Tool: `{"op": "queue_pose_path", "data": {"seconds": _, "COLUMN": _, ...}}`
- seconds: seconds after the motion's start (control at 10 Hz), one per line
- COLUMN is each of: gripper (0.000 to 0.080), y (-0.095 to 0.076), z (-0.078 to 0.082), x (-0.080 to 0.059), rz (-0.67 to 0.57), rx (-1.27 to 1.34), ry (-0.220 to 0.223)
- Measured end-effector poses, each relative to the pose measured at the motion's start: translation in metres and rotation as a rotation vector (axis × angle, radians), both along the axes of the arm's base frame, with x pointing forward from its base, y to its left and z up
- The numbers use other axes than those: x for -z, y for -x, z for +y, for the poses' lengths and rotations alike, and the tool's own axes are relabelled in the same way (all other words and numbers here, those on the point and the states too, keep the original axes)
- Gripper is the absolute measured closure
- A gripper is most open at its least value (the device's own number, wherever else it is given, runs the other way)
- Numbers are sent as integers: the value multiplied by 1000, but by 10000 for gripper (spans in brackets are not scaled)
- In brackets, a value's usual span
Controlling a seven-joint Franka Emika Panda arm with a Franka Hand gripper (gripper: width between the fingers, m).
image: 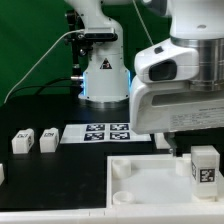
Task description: Assemble one leg
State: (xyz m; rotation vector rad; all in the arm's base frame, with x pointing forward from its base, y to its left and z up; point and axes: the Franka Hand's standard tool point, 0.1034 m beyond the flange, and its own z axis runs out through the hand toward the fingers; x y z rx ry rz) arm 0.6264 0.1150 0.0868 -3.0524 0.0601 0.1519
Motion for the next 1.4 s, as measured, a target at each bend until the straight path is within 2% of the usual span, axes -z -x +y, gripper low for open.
{"op": "queue_pose_path", "data": {"seconds": 0.3, "gripper": 150, "y": -3, "z": -5, "x": 3, "rz": -19, "rx": -42, "ry": -6}}
{"op": "queue_pose_path", "data": {"seconds": 0.5, "gripper": 395, "y": -3, "z": -5, "x": 3, "rz": -19, "rx": -43, "ry": -6}}
{"op": "queue_pose_path", "data": {"seconds": 0.6, "gripper": 395, "y": -3, "z": -5, "x": 3, "rz": -19, "rx": -43, "ry": -6}}
{"op": "queue_pose_path", "data": {"seconds": 0.7, "gripper": 509, "y": -3, "z": -5, "x": 3, "rz": -19, "rx": -43, "ry": -6}}
{"op": "queue_pose_path", "data": {"seconds": 1.1, "gripper": 508, "y": -3, "z": -5, "x": 3, "rz": -16, "rx": -6, "ry": -3}}
{"op": "queue_pose_path", "data": {"seconds": 1.4, "gripper": 508, "y": -4, "z": 0, "x": 4, "rz": 15, "rx": 500, "ry": -3}}
